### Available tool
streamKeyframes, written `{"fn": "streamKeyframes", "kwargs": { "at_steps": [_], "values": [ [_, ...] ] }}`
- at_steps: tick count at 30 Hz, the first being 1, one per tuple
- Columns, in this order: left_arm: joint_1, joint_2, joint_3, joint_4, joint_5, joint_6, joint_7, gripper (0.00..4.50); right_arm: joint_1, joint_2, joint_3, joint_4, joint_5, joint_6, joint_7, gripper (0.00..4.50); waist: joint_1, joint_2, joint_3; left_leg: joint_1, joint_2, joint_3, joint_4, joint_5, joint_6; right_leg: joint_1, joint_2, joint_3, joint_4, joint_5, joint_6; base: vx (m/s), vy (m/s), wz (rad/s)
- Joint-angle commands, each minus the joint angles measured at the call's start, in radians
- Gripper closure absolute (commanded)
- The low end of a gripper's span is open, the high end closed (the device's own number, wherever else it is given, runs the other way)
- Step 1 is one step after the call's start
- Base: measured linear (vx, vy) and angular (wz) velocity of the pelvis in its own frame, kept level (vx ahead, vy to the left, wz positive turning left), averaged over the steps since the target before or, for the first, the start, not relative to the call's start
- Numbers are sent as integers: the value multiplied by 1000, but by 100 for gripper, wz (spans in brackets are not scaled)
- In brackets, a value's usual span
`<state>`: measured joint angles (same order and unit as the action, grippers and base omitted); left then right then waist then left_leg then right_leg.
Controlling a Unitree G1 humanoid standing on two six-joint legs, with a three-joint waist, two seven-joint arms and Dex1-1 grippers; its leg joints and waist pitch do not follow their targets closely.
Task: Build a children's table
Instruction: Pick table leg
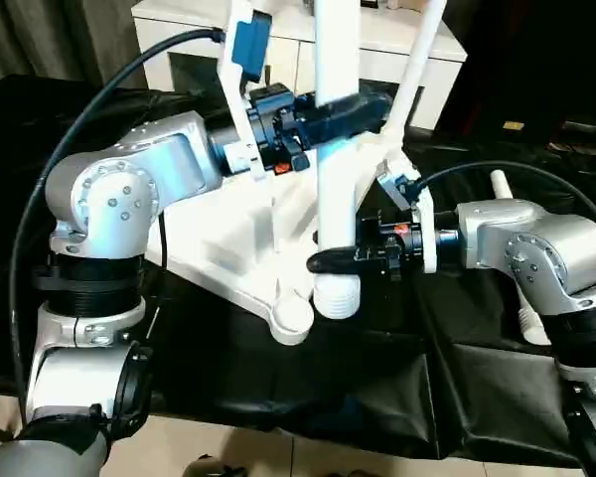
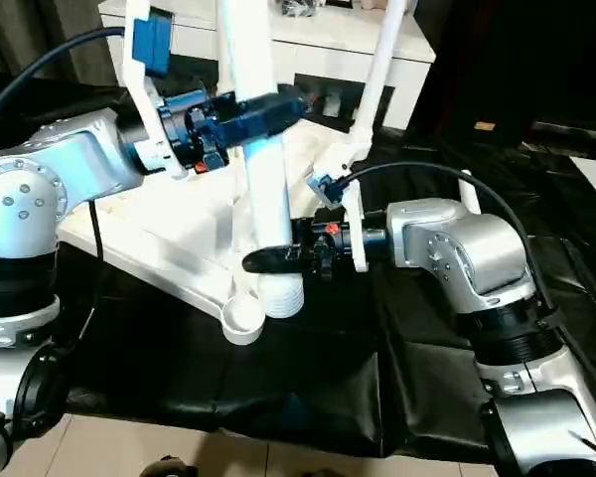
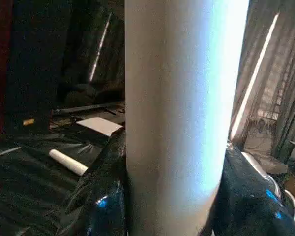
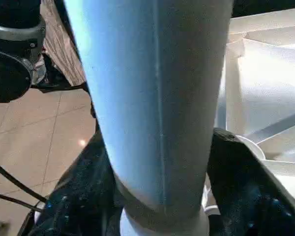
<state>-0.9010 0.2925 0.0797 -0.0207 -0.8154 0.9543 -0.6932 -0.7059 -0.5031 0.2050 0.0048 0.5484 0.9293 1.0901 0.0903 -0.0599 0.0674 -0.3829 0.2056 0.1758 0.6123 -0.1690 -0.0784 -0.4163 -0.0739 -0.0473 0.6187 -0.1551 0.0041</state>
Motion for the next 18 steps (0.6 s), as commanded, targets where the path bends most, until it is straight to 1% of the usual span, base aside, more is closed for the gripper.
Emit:
{"fn": "streamKeyframes", "kwargs": {
  "at_steps": [1, 2, 3, 7, 8, 9, 10, 11, 12, 13, 14, 15, 16, 17, 18],
  "values": [
    [-19, 1, -12, 4, 4, -11, -9, 278, -3, -4, 1, 5, -1, -7, 0, 234, 2, 22, -83, 22, 13, -3, -69, -212, -55, 59, -44, 29, -58, -176, -216, 0, 0, 0],
    [-19, 1, -12, 4, 4, -11, -9, 278, -3, -4, 1, 5, -1, -7, 0, 234, 2, 22, -83, 22, 13, -3, -68, -211, -55, 58, -44, 29, -58, -175, -216, 0, 0, 0],
    [-18, 1, -11, 3, 4, -13, -8, 278, -1, 0, -3, 6, 2, -5, -1, 250, 2, 21, -83, 22, 13, -3, -68, -211, -55, 59, -44, 29, -58, -175, -216, 0, 0, 0],
    [-17, 3, -11, 3, 5, -16, -8, 278, 3, 4, -7, 4, 7, -1, -3, 258, 2, 22, -83, 23, 13, -3, -68, -214, -56, 58, -44, 29, -58, -178, -217, 0, 0, 0],
    [-17, 4, -10, 4, 12, -16, 1, 278, 5, 6, -11, 1, 11, 1, -6, 259, 2, 26, -83, 23, 13, -4, -69, -218, -57, 57, -44, 29, -58, -181, -217, 0, 0, 0],
    [-20, -2, 3, 16, -8, 7, 5, 243, 9, 7, -16, -3, 14, 2, -9, 259, 1, 22, -83, 23, 13, -3, -69, -219, -57, 58, -44, 29, -59, -181, -216, 0, 0, 0],
    [-23, -10, 26, 27, -34, 25, 13, 222, 13, 9, -23, -6, 17, 3, -13, 259, 2, 23, -83, 23, 12, -3, -68, -218, -56, 57, -43, 29, -59, -180, -216, 0, 0, 0],
    [-23, -10, 27, 27, -35, 26, 14, 208, 13, 9, -23, -6, 17, 3, -13, 260, 2, 23, -83, 23, 11, -2, -67, -217, -57, 58, -43, 29, -57, -178, -217, 0, 0, 0],
    [-25, -15, 55, 37, -66, 50, 15, 208, 17, 11, -37, -10, 24, 4, -20, 260, 2, 26, -83, 22, 11, -2, -67, -219, -57, 58, -43, 29, -58, -178, -218, 0, 0, 0],
    [-24, -14, 64, 36, -81, 61, 12, 205, 19, 13, -51, -11, 29, 6, -27, 261, 3, 33, -84, 23, 11, -4, -67, -221, -61, 58, -44, 28, -56, -175, -223, 0, 0, 0],
    [-23, -12, 68, 34, -91, 70, 8, 196, 21, 14, -60, -12, 32, 7, -33, 262, 2, 29, -84, 23, 11, -4, -67, -229, -61, 58, -43, 28, -57, -175, -225, 0, 0, 0],
    [-23, -11, 71, 35, -94, 70, 7, 196, 23, 15, -71, -12, 34, 7, -41, 262, 3, 34, -84, 24, 11, -5, -67, -232, -60, 58, -43, 28, -57, -173, -226, 0, 0, 0],
    [-20, -6, 69, 34, -98, 73, -5, 178, 26, 18, -89, -7, 36, 7, -55, 262, 3, 38, -83, 24, 11, -6, -67, -242, -60, 57, -42, 27, -58, -179, -225, 0, 0, 0],
    [-18, -1, 66, 32, -100, 75, -15, 169, 28, 20, -104, -3, 37, 7, -67, 263, 2, 36, -83, 25, 11, -5, -68, -245, -59, 56, -42, 28, -60, -178, -225, 0, 0, 0],
    [-17, 3, 64, 31, -102, 76, -26, 167, 31, 18, -127, 6, 32, -2, -86, 263, 3, 39, -83, 25, 10, -6, -68, -245, -61, 57, -42, 28, -59, -179, -225, 0, 0, 0]
  ]
}}
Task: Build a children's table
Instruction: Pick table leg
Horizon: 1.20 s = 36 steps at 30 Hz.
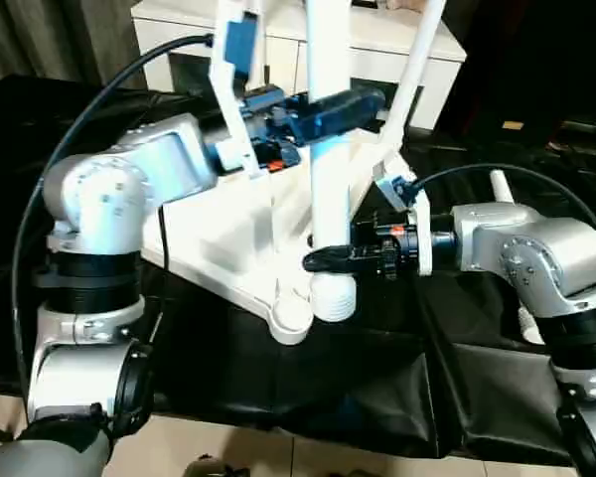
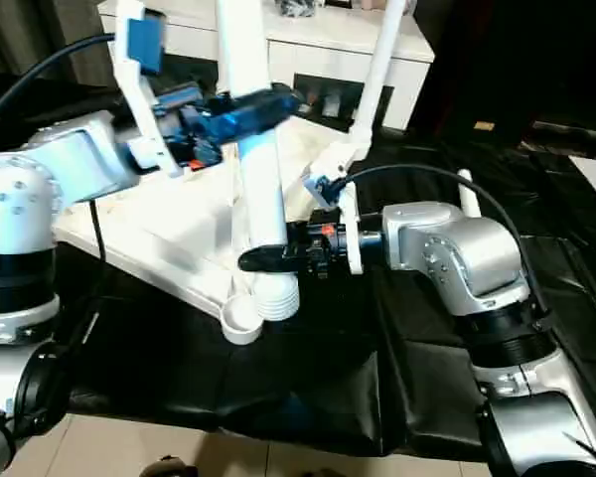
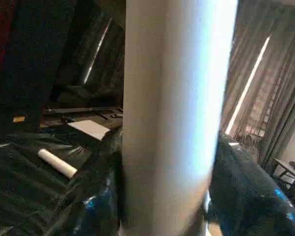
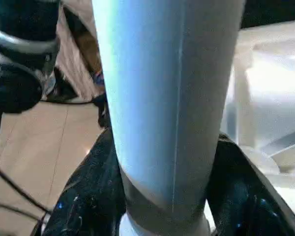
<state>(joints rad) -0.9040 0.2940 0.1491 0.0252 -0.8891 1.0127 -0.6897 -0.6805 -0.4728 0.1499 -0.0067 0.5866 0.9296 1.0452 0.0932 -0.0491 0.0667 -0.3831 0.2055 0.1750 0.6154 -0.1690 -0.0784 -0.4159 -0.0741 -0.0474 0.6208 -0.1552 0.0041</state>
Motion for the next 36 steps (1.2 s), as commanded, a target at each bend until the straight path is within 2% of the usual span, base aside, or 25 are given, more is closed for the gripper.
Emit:
{"fn": "streamKeyframes", "kwargs": {
  "at_steps": [1, 3, 5, 6, 7, 8, 10, 11, 12, 13, 14, 16, 17, 18, 19, 21, 23, 24, 27, 29, 30, 32, 33, 34, 36],
  "values": [
    [-14, 2, -6, -15, -29, 18, -30, 161, 6, -13, -73, 18, -7, -3, -43, 263, 1, 25, -82, 26, 10, -3, -71, -250, -60, 55, -40, 27, -62, -191, -224, 0, 0, 0],
    [-14, 1, 2, -16, -32, 9, -30, 132, 6, -17, -101, 34, -10, -15, -64, 264, 1, 25, -80, 24, 9, -3, -71, -256, -59, 56, -42, 28, -64, -220, -218, 0, 0, 0],
    [0, 10, 12, -20, -10, -34, -33, 120, -3, -19, -167, 74, -9, -36, -123, 264, 0, 28, -80, 24, 8, -3, -69, -262, -61, 54, -44, 28, -70, -264, -203, 0, 0, 0],
    [2, 12, 12, -20, -8, -37, -35, 113, -4, -19, -174, 78, -8, -37, -129, 264, 0, 28, -79, 25, 7, -2, -70, -259, -62, 53, -45, 28, -73, -275, -201, 0, 0, 0],
    [33, 44, -21, -36, 38, -80, -76, 109, -4, -20, -201, 88, -2, -46, -147, 264, 2, 31, -80, 25, 6, -3, -69, -261, -64, 52, -45, 27, -75, -291, -196, 0, 0, 0],
    [70, 76, -57, -43, 88, -141, -131, 107, 7, -18, -224, 82, 6, -60, -153, 265, -1, 29, -79, 20, 8, -6, -73, -260, -60, 56, -45, 26, -76, -301, -182, 0, 0, 0],
    [81, 85, -66, -44, 101, -158, -146, 107, 11, -16, -232, 78, 8, -64, -156, 265, -4, 30, -80, 20, 7, -4, -72, -247, -55, 55, -42, 28, -73, -293, -168, 0, 0, 0],
    [110, 116, -94, -34, 163, -236, -182, 107, 22, -7, -251, 71, 1, -82, -181, 265, -4, 34, -81, 18, 8, -5, -73, -236, -51, 55, -44, 27, -74, -291, -167, 0, 0, 0],
    [116, 123, -100, -33, 177, -253, -189, 107, 25, -5, -255, 70, -1, -86, -187, 265, -4, 35, -81, 17, 8, -5, -73, -233, -49, 55, -45, 27, -76, -292, -164, 0, 0, 0],
    [133, 153, -138, -18, 249, -318, -190, 107, 35, 4, -270, 63, -19, -126, -216, 265, -3, 31, -83, 17, 9, -6, -73, -225, -48, 54, -46, 28, -76, -293, -158, 0, 0, 0],
    [160, 209, -218, 8, 369, -424, -198, 107, 55, 6, -271, 48, -47, -155, -248, 265, -6, 34, -82, 19, 10, -4, -73, -228, -52, 52, -44, 29, -71, -293, -155, 0, 0, 0],
    [212, 306, -362, 56, 561, -596, -217, 107, 112, -1, -242, 5, -113, -213, -295, 265, -3, 34, -78, 21, 12, -9, -79, -249, -56, 47, -44, 30, -80, -349, -100, 0, 0, 0],
    [238, 334, -394, 63, 584, -618, -254, 107, 141, 2, -231, -20, -124, -217, -306, 265, -7, 36, -79, 22, 12, -7, -81, -252, -68, 46, -44, 32, -76, -357, -87, 0, 0, 0],
    [275, 367, -422, 51, 576, -612, -328, 107, 176, 14, -226, -52, -118, -205, -315, 265, -9, 33, -80, 22, 11, -7, -81, -244, -69, 46, -45, 32, -76, -351, -91, 0, 0, 0],
    [284, 375, -430, 47, 575, -611, -347, 107, 184, 17, -225, -59, -116, -201, -318, 265, -7, 40, -81, 26, 14, -7, -83, -245, -73, 43, -47, 33, -73, -336, -112, 0, 0, 0],
    [319, 409, -454, 34, 567, -598, -438, 107, 225, 29, -220, -98, -104, -182, -318, 265, -8, 42, -82, 27, 15, -5, -84, -249, -71, 40, -45, 33, -66, -286, -146, 0, 0, 0],
    [318, 434, -489, 72, 627, -665, -474, 107, 248, 19, -201, -117, -114, -192, -310, 265, -9, 40, -78, 30, 15, -2, -84, -280, -64, 37, -43, 34, -70, -275, -172, 0, 0, 0],
    [306, 446, -516, 116, 672, -712, -489, 107, 254, 13, -197, -123, -111, -191, -306, 265, -10, 35, -77, 28, 14, -1, -84, -291, -64, 39, -44, 34, -70, -292, -170, 0, 0, 0],
    [271, 452, -568, 225, 745, -824, -515, 107, 266, 7, -193, -139, -96, -187, -304, 265, -11, 36, -70, 28, 11, -5, -86, -337, -69, 37, -48, 35, -82, -412, -126, 0, 0, 0],
    [249, 437, -593, 291, 782, -878, -534, 107, 278, 4, -188, -159, -92, -179, -296, 265, -11, 37, -71, 34, 12, -8, -85, -369, -75, 32, -53, 35, -89, -476, -106, 0, 0, 0],
    [239, 428, -606, 320, 799, -897, -544, 107, 286, 1, -184, -170, -92, -173, -292, 265, -11, 41, -71, 32, 11, -9, -86, -365, -74, 33, -54, 36, -91, -477, -104, 0, 0, 0],
    [220, 416, -634, 372, 840, -940, -552, 107, 297, -5, -175, -184, -94, -172, -286, 265, -10, 38, -73, 33, 13, -10, -87, -369, -74, 32, -55, 36, -91, -469, -103, 0, 0, 0],
    [208, 409, -652, 404, 860, -954, -559, 107, 301, -7, -173, -188, -90, -167, -284, 265, -11, 38, -74, 28, 14, -12, -88, -362, -76, 36, -56, 35, -87, -458, -108, 0, 0, 0],
    [196, 402, -664, 437, 880, -980, -566, 107, 303, -9, -170, -192, -86, -164, -283, 265, -9, 41, -74, 28, 13, -11, -88, -355, -74, 35, -54, 34, -89, -449, -109, 0, 0, 0],
    [168, 378, -683, 515, 909, -1016, -568, 107, 306, -11, -164, -199, -84, -161, -281, 265, -10, 39, -74, 30, 12, -10, -86, -362, -74, 34, -54, 35, -89, -437, -117, 0, 0, 0]
  ]
}}
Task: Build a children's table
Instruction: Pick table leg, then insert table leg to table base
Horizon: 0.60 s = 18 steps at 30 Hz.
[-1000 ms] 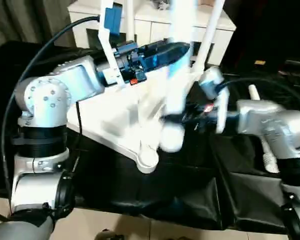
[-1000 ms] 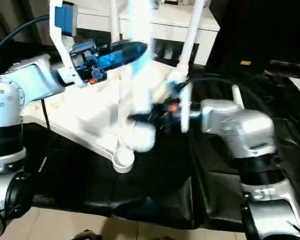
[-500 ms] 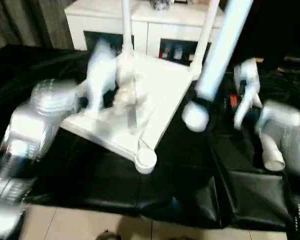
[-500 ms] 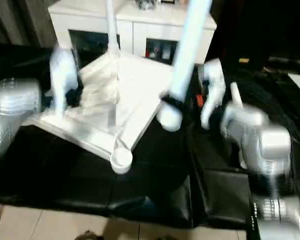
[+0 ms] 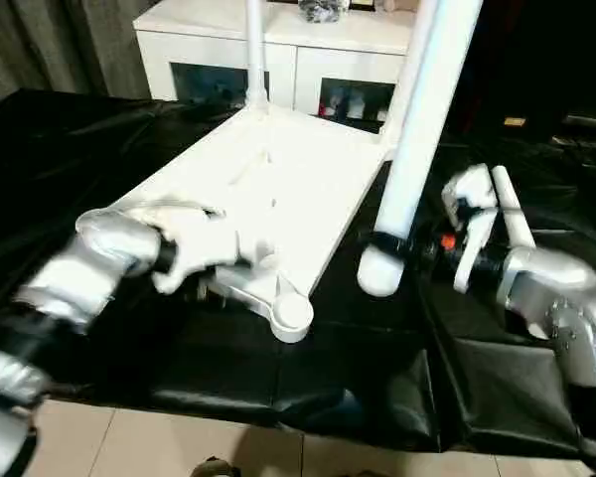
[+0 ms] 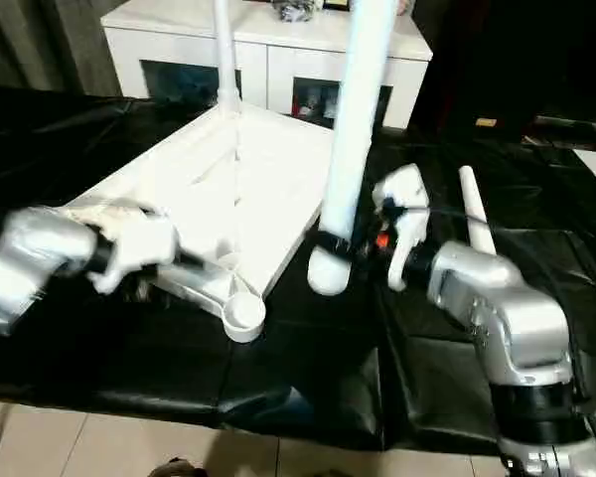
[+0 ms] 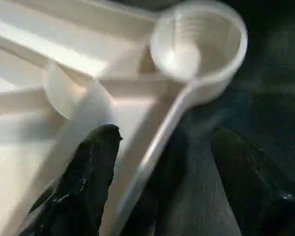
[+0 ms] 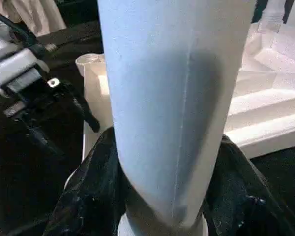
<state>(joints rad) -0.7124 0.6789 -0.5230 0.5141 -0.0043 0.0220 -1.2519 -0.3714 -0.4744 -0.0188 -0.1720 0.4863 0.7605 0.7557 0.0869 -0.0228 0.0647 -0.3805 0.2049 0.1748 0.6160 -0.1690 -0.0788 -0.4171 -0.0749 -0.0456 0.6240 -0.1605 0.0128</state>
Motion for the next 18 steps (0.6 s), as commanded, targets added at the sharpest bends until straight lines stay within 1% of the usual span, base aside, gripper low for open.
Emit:
{"fn": "streamKeyframes", "kwargs": {
  "at_steps": [1, 2, 3, 5, 6, 7, 8, 9, 10, 11, 12, 13, 14, 16, 18],
  "values": [
    [-27, -10, -11, 35, 28, -32, -4, 107, -3, -10, 5, -34, 17, 8, 8, 265, -1, 14, -74, 28, 15, -11, -87, -359, -75, 37, -57, 34, -88, -419, -135, 0, 0, 0],
    [-47, -26, -20, 93, 55, -71, 0, 107, -3, -10, 6, -38, 20, 9, 5, 265, -4, 14, -72, 27, 14, -9, -86, -363, -72, 35, -54, 34, -92, -418, -140, 0, 0, 0],
    [-56, -34, -22, 120, 67, -91, 7, 107, -2, -9, 6, -41, 22, 11, 5, 265, -2, 13, -73, 27, 14, -10, -86, -362, -72, 37, -55, 34, -91, -415, -141, 0, 0, 0],
    [-68, -43, -25, 153, 80, -116, 16, 107, -1, -8, 6, -45, 24, 14, 4, 265, -1, 16, -76, 27, 16, -10, -86, -351, -73, 39, -55, 35, -86, -369, -158, 0, 0, 0],
    [-80, -56, -23, 187, 86, -133, 21, 136, 1, -8, 7, -51, 26, 17, 6, 265, -1, 17, -76, 27, 17, -11, -86, -349, -74, 39, -56, 35, -83, -358, -164, 0, 0, 0],
    [-88, -64, -24, 211, 91, -146, 20, 144, 3, -8, 8, -56, 28, 20, 8, 265, -2, 16, -75, 26, 15, -9, -86, -348, -71, 39, -54, 35, -84, -352, -168, 0, 0, 0],
    [-102, -76, -24, 252, 98, -167, 13, 144, 7, -10, 10, -62, 31, 24, 10, 265, 0, 17, -78, 25, 15, -9, -85, -331, -69, 43, -55, 35, -81, -318, -181, 0, 0, 0],
    [-109, -81, -24, 273, 103, -177, 9, 149, 9, -12, 12, -66, 33, 27, 12, 265, 1, 19, -77, 25, 15, -9, -85, -331, -69, 43, -55, 36, -80, -311, -184, 0, 0, 0],
    [-120, -87, -29, 303, 114, -186, -3, 164, 12, -14, 13, -68, 35, 28, 14, 265, 2, 18, -78, 27, 16, -8, -84, -332, -69, 43, -55, 36, -79, -297, -192, 0, 0, 0],
    [-128, -88, -37, 327, 132, -197, -1, 180, 13, -14, 15, -69, 35, 28, 15, 265, 2, 19, -79, 26, 15, -8, -84, -326, -67, 46, -56, 36, -78, -290, -193, 0, 0, 0],
    [-134, -90, -40, 344, 146, -212, 7, 180, 12, -14, 17, -68, 36, 28, 15, 265, 2, 18, -79, 25, 16, -9, -85, -323, -67, 47, -56, 36, -78, -286, -193, 0, 0, 0],
    [-134, -90, -40, 344, 146, -212, 7, 189, 12, -14, 17, -68, 36, 28, 15, 265, 2, 20, -78, 25, 16, -10, -85, -323, -66, 47, -56, 36, -77, -284, -192, 0, 0, 0],
    [-143, -95, -44, 366, 161, -220, 7, 198, 10, -14, 18, -67, 37, 27, 14, 265, 1, 18, -78, 26, 18, -9, -86, -322, -67, 46, -57, 36, -76, -280, -199, 0, 0, 0],
    [-150, -100, -46, 386, 175, -235, 24, 220, 10, -14, 19, -67, 38, 27, 13, 265, 1, 18, -77, 26, 18, -9, -85, -328, -67, 46, -57, 37, -77, -281, -204, 0, 0, 0],
    [-169, -114, -51, 433, 207, -269, 69, 235, 8, -13, 21, -66, 40, 28, 13, 265, 2, 18, -77, 28, 18, -9, -84, -338, -67, 46, -58, 36, -78, -295, -203, 0, 0, 0]
  ]
}}
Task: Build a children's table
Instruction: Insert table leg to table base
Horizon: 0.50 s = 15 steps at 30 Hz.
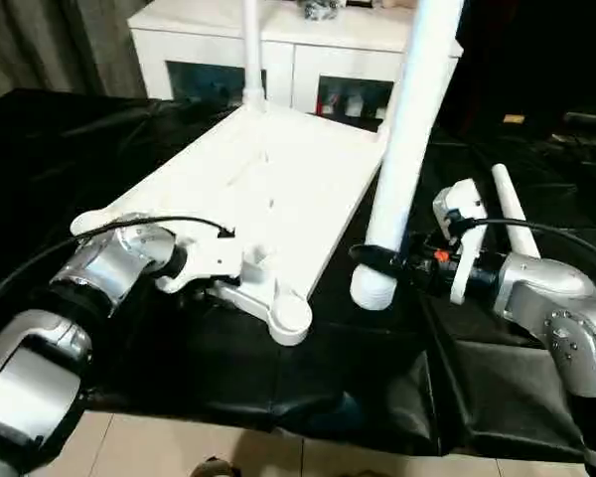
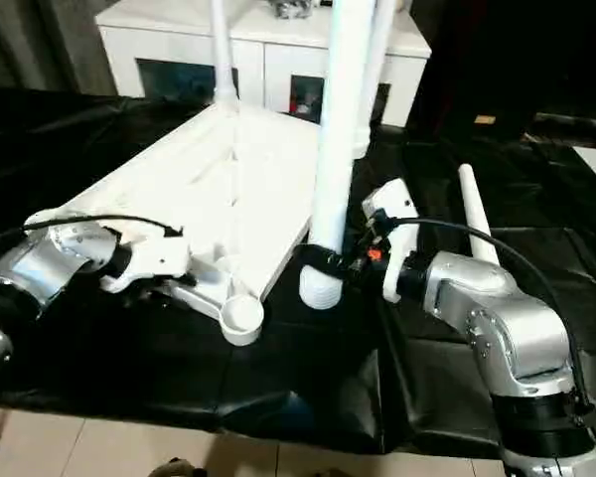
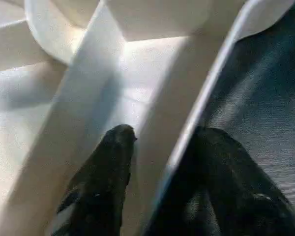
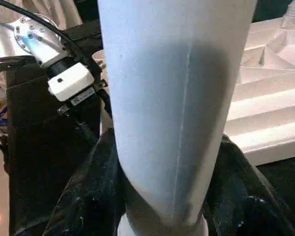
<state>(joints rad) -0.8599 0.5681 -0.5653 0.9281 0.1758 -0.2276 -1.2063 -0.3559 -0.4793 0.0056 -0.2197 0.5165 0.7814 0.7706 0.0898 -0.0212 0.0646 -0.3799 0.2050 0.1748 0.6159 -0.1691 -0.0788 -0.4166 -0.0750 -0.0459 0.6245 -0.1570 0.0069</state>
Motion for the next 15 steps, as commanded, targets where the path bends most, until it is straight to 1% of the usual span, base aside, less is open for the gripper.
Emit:
{"fn": "streamKeyframes", "kwargs": {
  "at_steps": [1, 2, 3, 4, 5, 7, 8, 9, 10, 11, 13, 14, 15],
  "values": [
    [-30, -6, -13, 36, 38, -29, 31, 244, -9, -8, -2, -18, 10, 8, 0, 265, 0, 17, -76, 30, 18, -8, -84, -345, -66, 43, -58, 37, -82, -312, -195, 0, 0, 0],
    [-42, -14, -15, 61, 53, -46, 46, 255, -9, -8, -2, -19, 10, 9, 0, 265, 0, 16, -74, 29, 16, -9, -84, -355, -65, 43, -58, 36, -88, -349, -184, 0, 0, 0],
    [-49, -19, -15, 74, 60, -56, 55, 266, -9, -8, -1, -19, 10, 9, 0, 265, 2, 16, -74, 31, 17, -10, -84, -360, -67, 42, -60, 37, -87, -355, -183, 0, 0, 0],
    [-53, -22, -13, 80, 60, -58, 57, 266, -9, -8, -1, -20, 10, 8, 1, 265, 1, 16, -73, 31, 18, -11, -86, -369, -68, 42, -60, 36, -88, -370, -179, 0, 0, 0],
    [-59, -27, -10, 89, 59, -61, 58, 279, -9, -9, 0, -21, 9, 7, 1, 265, 0, 17, -71, 32, 17, -11, -86, -381, -69, 40, -60, 35, -92, -394, -173, 0, 0, 0],
    [-68, -37, -2, 109, 67, -77, 62, 286, -7, -10, 0, -23, 10, 7, 3, 265, 1, 15, -70, 33, 17, -13, -86, -393, -69, 40, -62, 34, -95, -425, -166, 0, 0, 0],
    [-71, -41, -1, 120, 71, -84, 56, 309, -6, -10, 1, -24, 10, 8, 3, 265, 1, 16, -68, 37, 16, -14, -84, -412, -67, 35, -64, 32, -103, -479, -151, 0, 0, 0],
    [-73, -44, -2, 130, 75, -90, 48, 318, -5, -11, 2, -24, 11, 6, 3, 265, 1, 17, -67, 37, 15, -15, -84, -416, -66, 35, -64, 32, -105, -495, -145, 0, 0, 0],
    [-74, -47, -2, 137, 77, -95, 43, 318, -4, -11, 4, -24, 12, 6, 2, 265, 0, 15, -68, 34, 15, -18, -85, -415, -64, 38, -65, 29, -108, -517, -132, 0, 0, 0],
    [-73, -48, -6, 137, 82, -96, 36, 326, -4, -11, 5, -24, 12, 4, 2, 265, -1, 15, -68, 31, 16, -21, -88, -414, -64, 39, -66, 27, -109, -528, -123, 0, 0, 0],
    [-73, -52, -3, 146, 86, -100, 23, 344, -4, -10, 6, -24, 12, 4, 1, 265, -3, 16, -69, 30, 17, -22, -90, -415, -64, 39, -66, 26, -109, -520, -124, 0, 0, 0],
    [-73, -56, 4, 150, 84, -95, 10, 349, -3, -9, 6, -25, 12, 3, 1, 265, -6, 16, -69, 27, 17, -24, -93, -415, -64, 44, -66, 23, -106, -492, -133, 0, 0, 0],
    [-69, -59, 13, 142, 72, -78, -12, 355, -1, -9, 6, -26, 13, 4, 0, 265, -7, 16, -69, 24, 18, -25, -95, -414, -64, 47, -66, 22, -105, -485, -134, 0, 0, 0]
  ]
}}
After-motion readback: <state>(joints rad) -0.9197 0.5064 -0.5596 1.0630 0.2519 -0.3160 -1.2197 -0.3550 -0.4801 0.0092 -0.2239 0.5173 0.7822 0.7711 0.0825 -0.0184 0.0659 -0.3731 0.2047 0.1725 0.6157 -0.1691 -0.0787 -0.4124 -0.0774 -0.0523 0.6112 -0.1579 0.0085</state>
